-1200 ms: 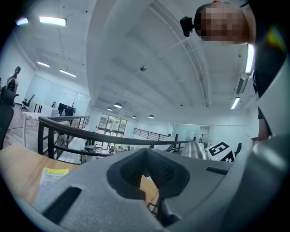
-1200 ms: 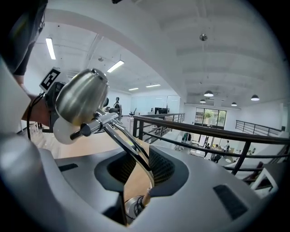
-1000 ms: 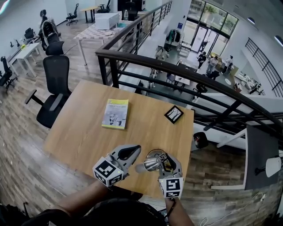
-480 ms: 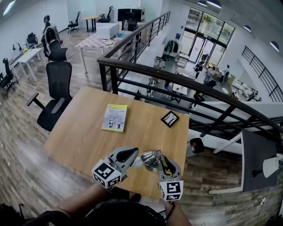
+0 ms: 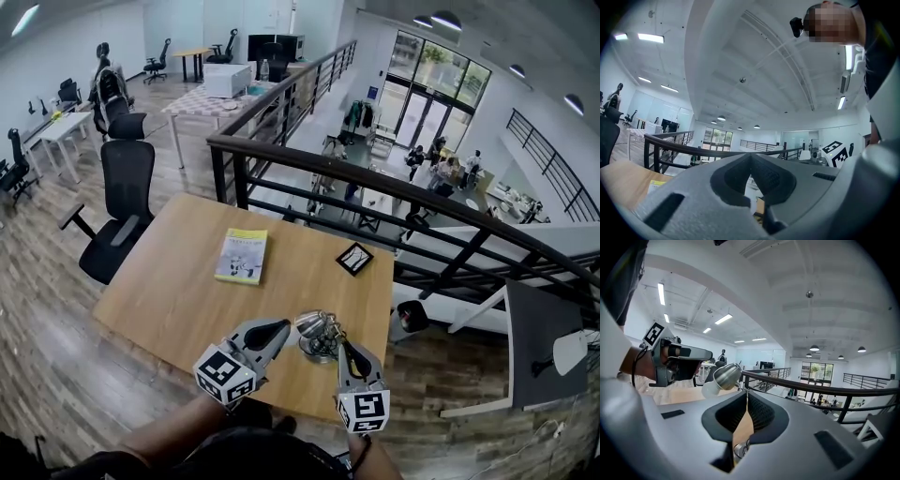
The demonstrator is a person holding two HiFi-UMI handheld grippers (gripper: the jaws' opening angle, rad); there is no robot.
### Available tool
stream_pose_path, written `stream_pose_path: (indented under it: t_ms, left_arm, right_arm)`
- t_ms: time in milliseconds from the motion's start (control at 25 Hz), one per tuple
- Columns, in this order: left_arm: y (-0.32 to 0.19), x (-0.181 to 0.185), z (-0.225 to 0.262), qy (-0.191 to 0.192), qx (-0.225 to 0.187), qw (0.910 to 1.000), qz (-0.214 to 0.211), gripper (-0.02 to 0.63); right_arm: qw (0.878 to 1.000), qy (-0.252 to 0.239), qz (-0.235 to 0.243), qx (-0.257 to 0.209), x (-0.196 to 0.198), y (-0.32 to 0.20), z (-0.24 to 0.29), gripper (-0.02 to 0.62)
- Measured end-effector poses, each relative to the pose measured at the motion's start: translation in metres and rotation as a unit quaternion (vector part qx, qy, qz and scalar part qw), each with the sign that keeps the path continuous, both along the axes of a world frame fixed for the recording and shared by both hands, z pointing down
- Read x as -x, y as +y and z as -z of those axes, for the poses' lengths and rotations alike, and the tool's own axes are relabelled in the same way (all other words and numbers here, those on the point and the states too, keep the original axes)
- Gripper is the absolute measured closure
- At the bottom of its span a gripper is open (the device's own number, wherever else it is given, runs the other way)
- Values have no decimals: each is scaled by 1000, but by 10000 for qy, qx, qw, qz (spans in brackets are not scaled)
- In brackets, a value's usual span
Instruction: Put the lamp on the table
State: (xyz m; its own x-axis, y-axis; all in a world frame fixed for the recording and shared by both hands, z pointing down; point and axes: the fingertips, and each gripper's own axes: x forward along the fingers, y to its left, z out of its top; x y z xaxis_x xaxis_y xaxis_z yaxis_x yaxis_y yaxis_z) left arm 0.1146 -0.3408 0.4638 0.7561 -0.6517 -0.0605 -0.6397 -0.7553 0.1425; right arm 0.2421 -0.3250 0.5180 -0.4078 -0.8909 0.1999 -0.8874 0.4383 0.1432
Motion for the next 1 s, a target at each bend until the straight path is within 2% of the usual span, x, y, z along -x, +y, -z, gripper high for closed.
stream_pose_path:
  t_ms: [400, 640, 1000]
  left_arm:
    - [24, 18, 4, -46, -72, 9999, 65, 598]
    - [36, 32, 6, -52, -123, 9999, -57, 598]
    - [100, 98, 13, -115, -198, 9991, -356, 598]
  right_arm:
    - [9997, -196, 121, -108, 16, 20, 19, 578]
    - [9996, -241, 70, -139, 33, 34, 24, 578]
    - [9989, -400, -130, -210, 104, 87, 37, 578]
